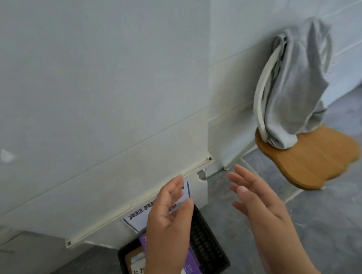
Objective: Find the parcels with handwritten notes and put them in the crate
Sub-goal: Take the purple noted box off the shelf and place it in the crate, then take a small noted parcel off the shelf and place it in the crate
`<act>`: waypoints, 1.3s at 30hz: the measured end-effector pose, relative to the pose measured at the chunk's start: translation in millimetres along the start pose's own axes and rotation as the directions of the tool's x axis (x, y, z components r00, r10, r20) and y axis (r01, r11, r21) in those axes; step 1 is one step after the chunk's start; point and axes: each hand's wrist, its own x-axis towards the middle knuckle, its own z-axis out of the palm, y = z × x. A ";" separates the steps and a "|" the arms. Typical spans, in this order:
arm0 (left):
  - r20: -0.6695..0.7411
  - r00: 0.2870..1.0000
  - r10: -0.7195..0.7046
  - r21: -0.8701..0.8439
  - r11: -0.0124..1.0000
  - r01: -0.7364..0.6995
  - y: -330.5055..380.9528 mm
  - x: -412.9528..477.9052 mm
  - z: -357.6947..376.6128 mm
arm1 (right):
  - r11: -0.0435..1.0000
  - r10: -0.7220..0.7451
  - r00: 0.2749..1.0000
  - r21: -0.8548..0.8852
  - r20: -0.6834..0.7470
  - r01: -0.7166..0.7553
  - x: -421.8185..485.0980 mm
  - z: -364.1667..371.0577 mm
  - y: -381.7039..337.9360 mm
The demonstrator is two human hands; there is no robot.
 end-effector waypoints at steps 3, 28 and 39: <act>0.084 0.994 0.075 -0.001 0.997 -0.075 53.7 -13.6 32.4 | 0.995 -0.091 0.994 0.022 -0.055 0.092 -14.0 -29.8 -56.4; 0.953 0.230 0.197 -0.170 0.977 -0.132 206.1 -186.0 247.5 | 0.918 -0.284 0.300 -0.168 -0.911 0.359 -269.7 -196.6 -202.0; 0.969 -0.193 0.153 -0.175 0.979 -0.103 216.1 -352.1 301.4 | 0.932 -0.144 -0.159 -0.188 -0.977 0.311 -427.6 -239.2 -195.9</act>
